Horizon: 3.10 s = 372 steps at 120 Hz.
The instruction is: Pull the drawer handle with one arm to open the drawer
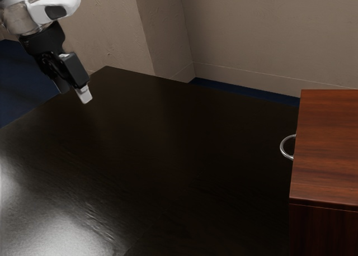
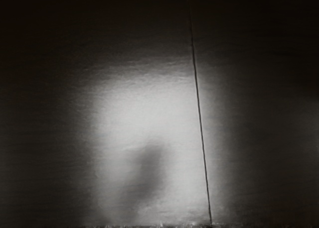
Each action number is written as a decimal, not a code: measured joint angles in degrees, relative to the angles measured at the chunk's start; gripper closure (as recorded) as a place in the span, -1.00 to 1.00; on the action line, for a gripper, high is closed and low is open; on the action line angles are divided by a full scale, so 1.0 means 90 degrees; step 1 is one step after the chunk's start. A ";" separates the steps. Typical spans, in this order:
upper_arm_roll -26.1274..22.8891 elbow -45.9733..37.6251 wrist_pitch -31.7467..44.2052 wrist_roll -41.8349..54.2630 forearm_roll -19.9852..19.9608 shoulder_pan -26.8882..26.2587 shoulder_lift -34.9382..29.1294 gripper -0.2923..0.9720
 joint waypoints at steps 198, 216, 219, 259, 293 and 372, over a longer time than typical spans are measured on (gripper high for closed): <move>-0.1604 -0.1284 0.4148 -0.4833 -0.3120 -0.0141 0.1715 -0.54; -0.1595 -0.0997 0.4250 -0.4902 -0.3121 -0.0465 0.2034 -0.54; -0.1591 -0.0983 0.4263 -0.4913 -0.3121 -0.0489 0.2061 -0.54; -0.1562 -0.0849 0.4382 -0.5036 -0.3107 -0.0593 0.2239 -0.54; -0.1529 -0.0959 0.4519 -0.5170 -0.3011 -0.0589 0.2374 -0.54; -0.1473 -0.0963 0.5603 -0.5303 -0.2800 -0.0772 0.2582 -0.54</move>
